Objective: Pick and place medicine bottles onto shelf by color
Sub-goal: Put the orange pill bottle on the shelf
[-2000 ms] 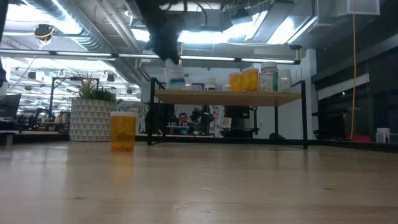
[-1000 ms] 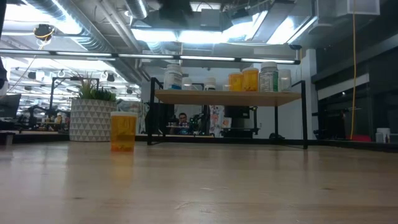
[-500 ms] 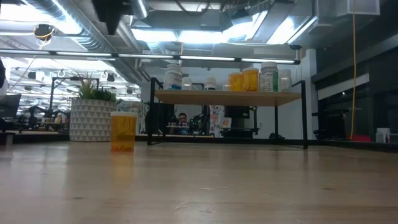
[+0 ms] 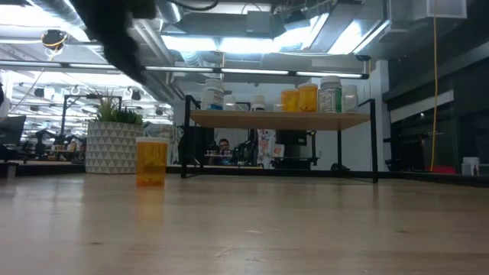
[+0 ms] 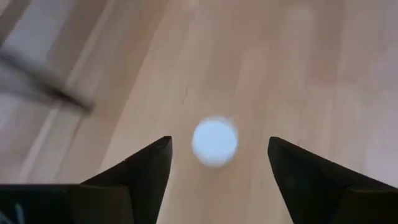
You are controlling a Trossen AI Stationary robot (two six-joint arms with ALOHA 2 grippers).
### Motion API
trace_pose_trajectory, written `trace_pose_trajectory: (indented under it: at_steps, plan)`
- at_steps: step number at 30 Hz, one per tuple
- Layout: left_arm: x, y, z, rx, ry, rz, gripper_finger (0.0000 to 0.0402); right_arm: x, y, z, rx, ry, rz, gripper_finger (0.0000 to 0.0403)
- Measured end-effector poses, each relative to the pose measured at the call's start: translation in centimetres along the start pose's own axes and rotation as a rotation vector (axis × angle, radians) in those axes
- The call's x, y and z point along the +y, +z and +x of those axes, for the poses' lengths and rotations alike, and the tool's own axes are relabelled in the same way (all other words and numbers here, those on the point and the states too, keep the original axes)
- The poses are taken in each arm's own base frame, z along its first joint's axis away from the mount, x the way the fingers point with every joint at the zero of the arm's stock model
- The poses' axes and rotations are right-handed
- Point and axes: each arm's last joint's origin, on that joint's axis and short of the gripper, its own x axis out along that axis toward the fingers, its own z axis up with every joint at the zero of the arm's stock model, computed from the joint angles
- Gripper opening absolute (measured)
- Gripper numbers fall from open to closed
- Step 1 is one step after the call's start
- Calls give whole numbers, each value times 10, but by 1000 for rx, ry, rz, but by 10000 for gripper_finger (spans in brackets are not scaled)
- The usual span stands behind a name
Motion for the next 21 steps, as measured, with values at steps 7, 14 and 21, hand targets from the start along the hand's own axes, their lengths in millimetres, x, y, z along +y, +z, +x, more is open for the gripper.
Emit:
trace_pose_trajectory:
  at_steps: [7,14,21]
  plan:
    - [-6,-25,40,-20,0,125,261,0,0,0,0,-1,0,251]
    - [-10,-25,56,-8,27,202,261,1,1,2,6,-2,-1,251]
    - [-13,-23,64,-21,23,172,264,2,4,8,17,-13,-4,251]
